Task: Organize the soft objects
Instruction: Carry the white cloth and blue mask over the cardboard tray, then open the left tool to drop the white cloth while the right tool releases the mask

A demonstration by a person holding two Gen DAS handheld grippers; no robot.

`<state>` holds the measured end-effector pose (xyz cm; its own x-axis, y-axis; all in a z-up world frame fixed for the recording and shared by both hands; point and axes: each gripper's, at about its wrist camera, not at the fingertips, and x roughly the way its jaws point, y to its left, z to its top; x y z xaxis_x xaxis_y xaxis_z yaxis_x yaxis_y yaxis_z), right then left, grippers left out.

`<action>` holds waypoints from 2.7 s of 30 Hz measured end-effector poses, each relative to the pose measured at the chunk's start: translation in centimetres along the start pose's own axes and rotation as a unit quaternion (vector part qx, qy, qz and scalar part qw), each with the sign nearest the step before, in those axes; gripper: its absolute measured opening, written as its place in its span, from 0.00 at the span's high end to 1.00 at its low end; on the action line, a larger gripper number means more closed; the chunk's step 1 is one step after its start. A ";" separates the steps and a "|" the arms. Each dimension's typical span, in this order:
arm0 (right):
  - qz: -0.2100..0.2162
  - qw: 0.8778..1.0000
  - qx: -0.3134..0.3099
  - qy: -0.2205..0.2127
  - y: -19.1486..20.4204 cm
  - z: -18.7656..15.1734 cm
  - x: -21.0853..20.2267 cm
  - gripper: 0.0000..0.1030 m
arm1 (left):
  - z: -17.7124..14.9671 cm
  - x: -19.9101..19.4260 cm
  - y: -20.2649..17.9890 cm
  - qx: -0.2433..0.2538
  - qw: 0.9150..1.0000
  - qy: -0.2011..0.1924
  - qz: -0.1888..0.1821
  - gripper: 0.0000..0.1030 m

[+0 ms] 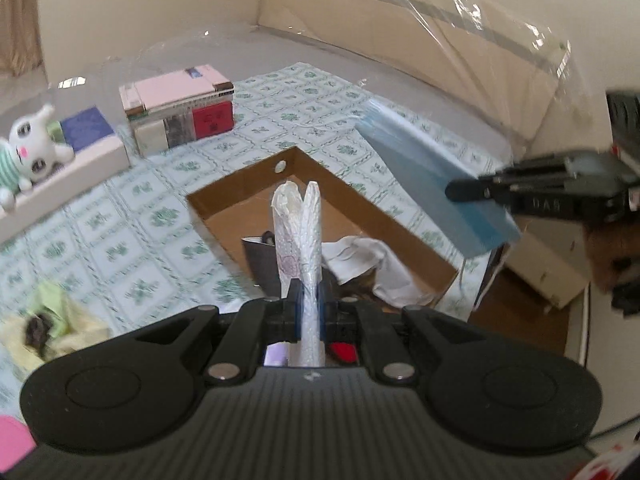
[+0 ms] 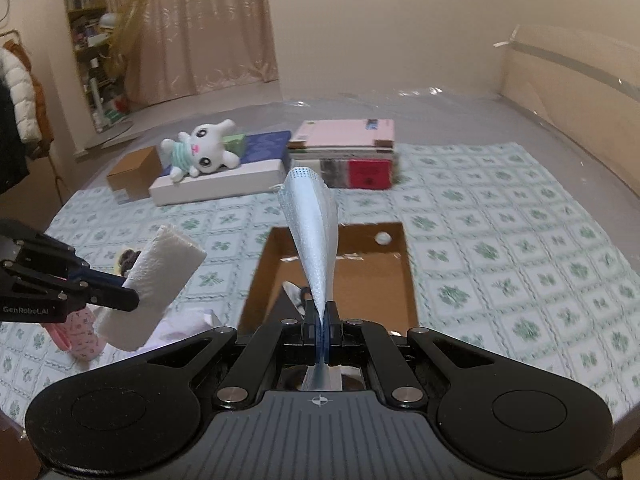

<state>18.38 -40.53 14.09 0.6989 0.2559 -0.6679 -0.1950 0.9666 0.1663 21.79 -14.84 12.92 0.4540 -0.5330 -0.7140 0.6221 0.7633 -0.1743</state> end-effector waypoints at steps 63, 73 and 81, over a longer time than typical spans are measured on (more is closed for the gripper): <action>-0.023 0.984 -0.008 0.174 -5.4 -0.1 18.9 0.98 | 5.2 15.3 8.1 -0.156 0.984 0.019 0.080 0.63; -0.006 0.993 0.043 0.108 -6.5 1.0 18.8 0.89 | 4.3 14.0 7.5 -0.151 0.985 0.006 0.082 0.59; -0.014 0.996 0.053 0.073 -6.5 0.7 16.2 0.37 | 3.2 11.9 6.6 -0.151 0.985 -0.014 0.087 0.52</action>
<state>31.47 -42.67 2.67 0.5939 0.2308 -0.7707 -0.0967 0.9715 0.2164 33.36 -17.34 5.45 0.5564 -0.3915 -0.7329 0.3176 0.9153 -0.2478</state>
